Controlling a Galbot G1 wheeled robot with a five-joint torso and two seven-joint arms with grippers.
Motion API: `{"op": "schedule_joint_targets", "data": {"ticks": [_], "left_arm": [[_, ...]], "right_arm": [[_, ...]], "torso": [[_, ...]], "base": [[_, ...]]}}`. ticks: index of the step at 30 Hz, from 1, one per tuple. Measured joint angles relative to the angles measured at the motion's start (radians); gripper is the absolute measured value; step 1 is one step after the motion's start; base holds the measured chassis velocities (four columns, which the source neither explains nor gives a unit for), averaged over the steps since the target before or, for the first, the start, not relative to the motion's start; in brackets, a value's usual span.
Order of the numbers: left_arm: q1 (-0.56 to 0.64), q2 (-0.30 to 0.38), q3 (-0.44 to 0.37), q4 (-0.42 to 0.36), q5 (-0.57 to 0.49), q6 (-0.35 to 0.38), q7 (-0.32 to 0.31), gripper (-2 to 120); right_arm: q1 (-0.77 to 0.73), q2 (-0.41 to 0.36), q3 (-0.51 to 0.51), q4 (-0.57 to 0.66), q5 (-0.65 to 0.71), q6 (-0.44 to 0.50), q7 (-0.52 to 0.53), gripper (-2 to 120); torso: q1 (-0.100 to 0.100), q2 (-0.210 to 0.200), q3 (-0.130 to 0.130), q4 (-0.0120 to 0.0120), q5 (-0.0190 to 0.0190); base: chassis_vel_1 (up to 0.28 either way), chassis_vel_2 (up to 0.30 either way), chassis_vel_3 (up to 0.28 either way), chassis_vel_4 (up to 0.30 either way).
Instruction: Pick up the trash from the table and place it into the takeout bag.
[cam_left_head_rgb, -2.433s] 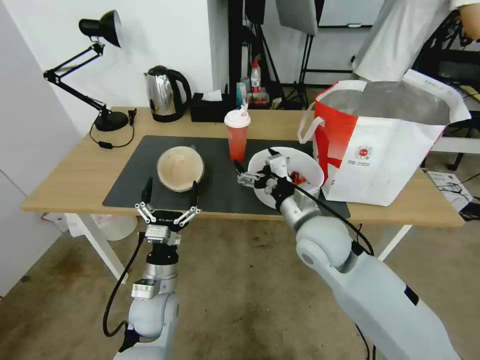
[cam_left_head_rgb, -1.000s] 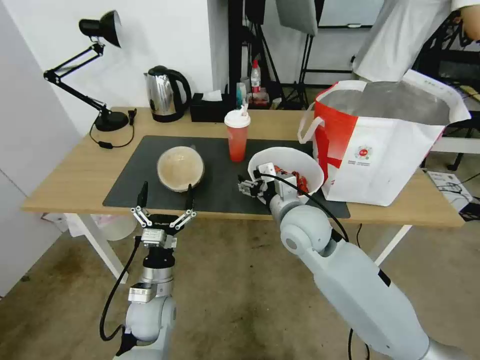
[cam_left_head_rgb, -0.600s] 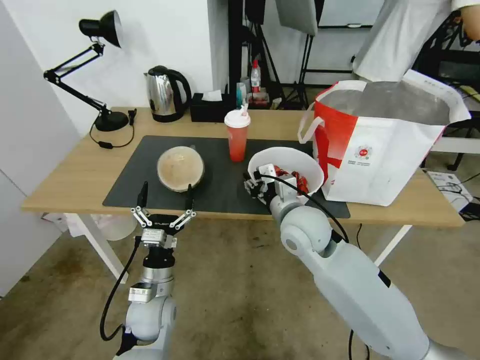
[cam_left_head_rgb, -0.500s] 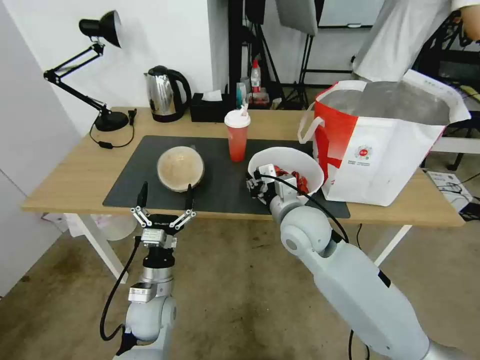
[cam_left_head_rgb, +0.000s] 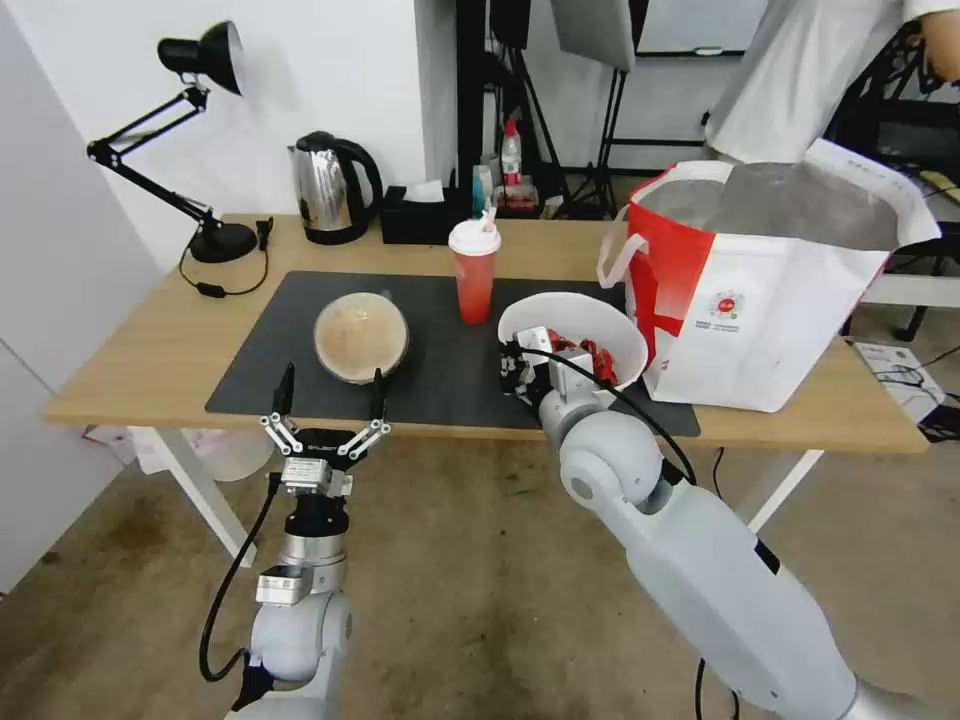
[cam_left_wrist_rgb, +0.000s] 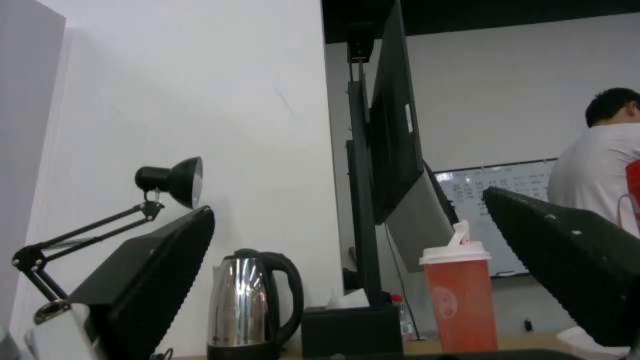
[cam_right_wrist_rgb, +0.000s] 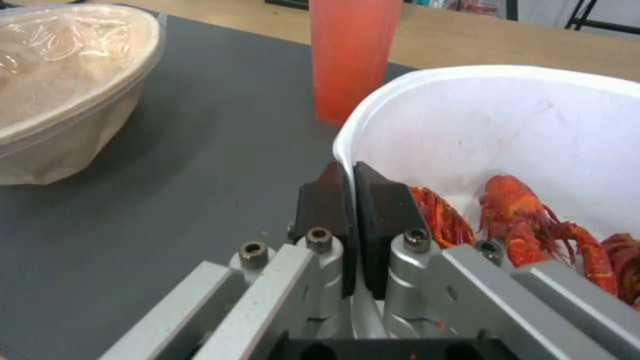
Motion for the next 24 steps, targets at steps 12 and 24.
{"op": "schedule_joint_targets", "data": {"ticks": [12, 24], "left_arm": [[-0.003, 0.0, 0.001, 0.001, 0.0, 0.0, 0.0, 100], [0.0, 0.0, 0.006, 0.001, 0.0, 0.0, -0.001, 100]], "right_arm": [[0.002, -0.011, -0.008, 0.016, -0.056, 0.002, -0.018, 0], [0.01, -0.051, -0.018, 0.069, -0.247, 0.037, -0.128, 0]], "torso": [[0.0, 0.0, 0.0, 0.0, 0.0], [0.0, 0.0, 0.0, 0.0, 0.0]], "base": [[0.0, 0.0, 0.0, 0.0], [0.0, 0.0, 0.0, 0.0]]}}
